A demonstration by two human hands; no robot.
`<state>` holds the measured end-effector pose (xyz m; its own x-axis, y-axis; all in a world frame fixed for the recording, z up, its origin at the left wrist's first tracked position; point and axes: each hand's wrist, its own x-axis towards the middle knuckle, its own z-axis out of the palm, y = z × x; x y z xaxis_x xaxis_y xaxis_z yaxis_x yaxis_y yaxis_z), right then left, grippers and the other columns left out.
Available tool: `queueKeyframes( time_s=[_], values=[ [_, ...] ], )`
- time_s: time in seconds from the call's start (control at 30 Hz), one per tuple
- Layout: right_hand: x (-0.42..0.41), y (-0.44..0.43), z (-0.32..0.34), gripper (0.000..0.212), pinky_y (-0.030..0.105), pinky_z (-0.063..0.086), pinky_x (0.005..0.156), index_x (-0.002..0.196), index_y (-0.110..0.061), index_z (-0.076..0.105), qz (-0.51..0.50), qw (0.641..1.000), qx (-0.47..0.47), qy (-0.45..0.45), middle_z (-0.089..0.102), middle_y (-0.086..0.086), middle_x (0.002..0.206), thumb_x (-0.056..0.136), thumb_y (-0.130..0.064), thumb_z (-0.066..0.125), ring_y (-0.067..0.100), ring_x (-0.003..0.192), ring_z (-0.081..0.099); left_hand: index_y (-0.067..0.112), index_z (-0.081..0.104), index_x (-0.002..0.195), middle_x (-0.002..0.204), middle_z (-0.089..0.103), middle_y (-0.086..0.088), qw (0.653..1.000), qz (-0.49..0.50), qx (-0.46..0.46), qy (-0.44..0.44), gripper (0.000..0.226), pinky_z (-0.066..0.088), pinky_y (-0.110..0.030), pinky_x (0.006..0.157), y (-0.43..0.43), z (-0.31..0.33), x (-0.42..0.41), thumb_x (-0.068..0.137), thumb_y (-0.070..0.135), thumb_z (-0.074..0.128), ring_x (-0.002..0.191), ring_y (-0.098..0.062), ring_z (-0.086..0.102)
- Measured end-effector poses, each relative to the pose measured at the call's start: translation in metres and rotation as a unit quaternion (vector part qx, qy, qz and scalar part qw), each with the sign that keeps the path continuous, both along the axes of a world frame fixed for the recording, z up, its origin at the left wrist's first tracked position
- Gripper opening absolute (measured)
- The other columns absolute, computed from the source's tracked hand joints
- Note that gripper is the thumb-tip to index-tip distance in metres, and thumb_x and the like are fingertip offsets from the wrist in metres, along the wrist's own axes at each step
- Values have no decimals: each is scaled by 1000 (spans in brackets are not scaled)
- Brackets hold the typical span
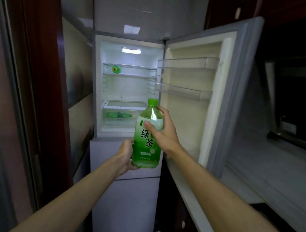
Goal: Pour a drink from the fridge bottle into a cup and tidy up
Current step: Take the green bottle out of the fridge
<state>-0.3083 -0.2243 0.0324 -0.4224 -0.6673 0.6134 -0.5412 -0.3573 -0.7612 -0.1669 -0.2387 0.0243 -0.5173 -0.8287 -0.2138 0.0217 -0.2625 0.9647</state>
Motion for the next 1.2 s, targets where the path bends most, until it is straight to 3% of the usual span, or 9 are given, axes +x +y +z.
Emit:
queueKeyframes(
  time_s=[0.23, 0.3, 0.37, 0.5, 0.67, 0.8, 0.9, 1.07, 1.2],
  values=[
    [-29, 85, 4, 69, 48, 53, 94, 131, -44, 40, -49, 999, -2, -7, 58, 2, 128, 72, -51, 74, 20, 109, 64, 15, 57, 81, 78, 63, -12, 997, -76, -1, 4, 36, 50, -33, 67, 57, 0, -38, 101, 28, 30, 74, -25, 59],
    [-41, 113, 2, 69, 46, 54, 94, 132, -44, 38, -74, 997, 4, -2, 57, 2, 129, 73, -51, 74, 19, 108, 64, 15, 57, 81, 67, 67, -10, 995, -103, 0, 1, 37, 49, -33, 64, 77, -2, -52, 101, 27, 28, 71, -25, 59],
    [-54, 141, -1, 67, 46, 52, 96, 133, -42, 39, -110, 994, 5, 2, 57, 0, 129, 76, -48, 74, 17, 109, 63, 15, 58, 79, 52, 68, -6, 992, -130, -3, -1, 39, 49, -33, 65, 98, -4, -68, 100, 25, 27, 70, -25, 59],
    [-78, 201, -8, 68, 48, 50, 98, 132, -41, 38, -160, 987, 10, 0, 55, -6, 130, 75, -49, 75, 17, 113, 61, 16, 60, 78, 52, 68, -2, 984, -180, 1, 5, 43, 47, -31, 68, 144, -16, -102, 100, 30, 25, 72, -23, 60],
    [-103, 286, -22, 72, 49, 51, 98, 132, -42, 38, -219, 975, 21, -17, 52, 0, 132, 71, -57, 74, 19, 115, 60, 16, 60, 80, 79, 66, -8, 970, -243, 4, -11, 41, 48, -34, 72, 209, -27, -135, 99, 29, 25, 75, -23, 61],
    [-117, 359, -28, 70, 46, 54, 94, 136, -31, 39, -253, 967, 28, -27, 57, -2, 128, 79, -43, 76, 13, 107, 65, 16, 58, 82, 82, 63, -9, 957, -289, 9, -19, 41, 48, -35, 72, 270, -35, -156, 100, 28, 23, 77, -23, 59],
    [-119, 409, -33, 70, 45, 54, 94, 133, -33, 41, -291, 956, 38, -23, 59, 0, 126, 74, -48, 75, 12, 107, 65, 16, 57, 81, 77, 62, -9, 947, -320, 26, -14, 40, 49, -34, 69, 317, -41, -168, 100, 27, 23, 73, -23, 58],
    [-118, 498, -46, 66, 46, 54, 93, 127, -37, 41, -359, 931, 59, -31, 59, 1, 124, 72, -55, 73, 15, 109, 63, 14, 60, 80, 49, 67, -2, 921, -386, 55, -17, 42, 50, -34, 67, 391, -57, -187, 100, 29, 26, 73, -23, 60],
    [-110, 568, -59, 70, 49, 55, 91, 129, -37, 41, -406, 910, 69, -47, 58, 3, 125, 71, -57, 74, 19, 109, 63, 13, 61, 84, 69, 70, -9, 897, -436, 69, -32, 41, 52, -36, 70, 452, -69, -194, 99, 30, 28, 76, -25, 62]
  ],
)
